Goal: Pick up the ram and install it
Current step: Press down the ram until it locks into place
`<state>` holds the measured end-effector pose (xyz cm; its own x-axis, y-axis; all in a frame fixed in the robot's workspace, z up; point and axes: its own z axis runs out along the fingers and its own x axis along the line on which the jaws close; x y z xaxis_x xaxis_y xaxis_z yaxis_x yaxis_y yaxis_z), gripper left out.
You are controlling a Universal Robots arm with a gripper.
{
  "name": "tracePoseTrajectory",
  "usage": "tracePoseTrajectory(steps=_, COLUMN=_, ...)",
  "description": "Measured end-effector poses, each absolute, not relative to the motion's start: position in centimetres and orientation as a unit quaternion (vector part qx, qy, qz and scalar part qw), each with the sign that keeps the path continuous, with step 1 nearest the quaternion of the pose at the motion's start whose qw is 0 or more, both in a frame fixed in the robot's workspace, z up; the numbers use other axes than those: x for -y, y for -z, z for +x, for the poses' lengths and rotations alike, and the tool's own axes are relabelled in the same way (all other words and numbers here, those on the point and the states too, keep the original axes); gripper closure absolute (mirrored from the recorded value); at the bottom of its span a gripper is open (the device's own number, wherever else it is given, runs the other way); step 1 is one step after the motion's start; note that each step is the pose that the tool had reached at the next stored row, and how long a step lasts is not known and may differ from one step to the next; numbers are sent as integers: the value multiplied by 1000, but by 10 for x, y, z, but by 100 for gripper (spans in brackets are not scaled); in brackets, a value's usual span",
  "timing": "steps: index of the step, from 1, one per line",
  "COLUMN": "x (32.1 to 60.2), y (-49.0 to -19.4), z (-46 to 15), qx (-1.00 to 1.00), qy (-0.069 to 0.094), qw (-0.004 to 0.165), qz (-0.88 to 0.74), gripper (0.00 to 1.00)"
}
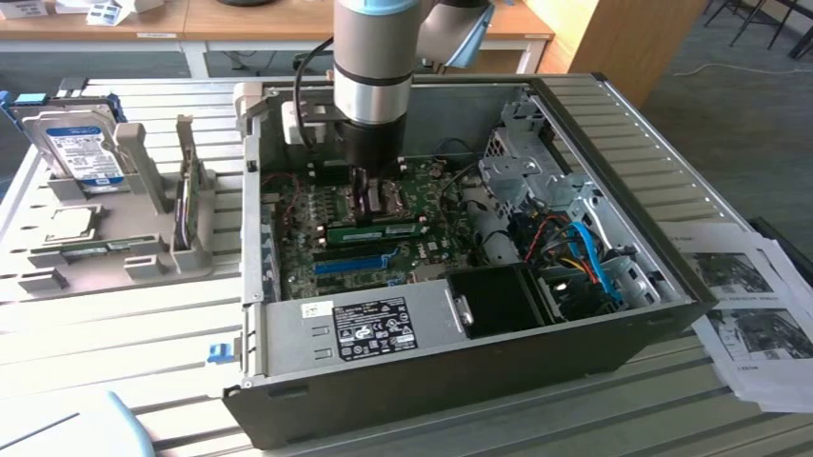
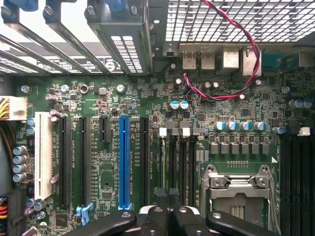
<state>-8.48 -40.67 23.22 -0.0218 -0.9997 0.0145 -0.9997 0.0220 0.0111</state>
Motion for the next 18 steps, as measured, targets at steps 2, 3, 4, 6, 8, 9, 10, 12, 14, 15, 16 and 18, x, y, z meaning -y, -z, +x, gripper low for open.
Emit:
tracePoseTrajectory(steps=2, x=407, y=-231, z=-85, qx=715, qy=-1, qw=9, qz=699, gripper=91)
tracePoseTrajectory(steps=3, x=407, y=-231, z=-85, qx=715, qy=-1, qw=9, qz=699, gripper=91)
tracePoseTrajectory(steps=4, x=407, y=-231, z=-85, qx=715, qy=-1, qw=9, qz=699, gripper=91)
tracePoseTrajectory(steps=6, x=407, y=-231, z=-85, qx=715, qy=-1, qw=9, qz=699, gripper=91)
tracePoseTrajectory(steps=8, x=407, y=-231, z=-85, qx=715, qy=-1, qw=9, qz=699, gripper=91)
tracePoseTrajectory(steps=9, x=407, y=-231, z=-85, qx=715, qy=-1, qw=9, qz=699, gripper=91)
tracePoseTrajectory(steps=10, x=407, y=-230, z=-85, qx=715, qy=-1, qw=9, qz=699, gripper=91)
tracePoseTrajectory(steps=12, x=407, y=-230, z=-85, qx=715, qy=-1, qw=9, qz=699, gripper=91)
tracePoseTrajectory(steps=14, x=407, y=-229, z=-85, qx=715, qy=-1, qw=9, qz=699, gripper=91)
tracePoseTrajectory(steps=15, x=407, y=-229, z=-85, qx=715, qy=-1, qw=9, qz=699, gripper=91)
tracePoseTrajectory(steps=16, x=407, y=-229, z=-85, qx=715, qy=-1, qw=9, qz=699, gripper=91)
tracePoseTrajectory(steps=18, x=407, y=-228, z=-85, qx=715, qy=-1, qw=9, qz=699, gripper=91)
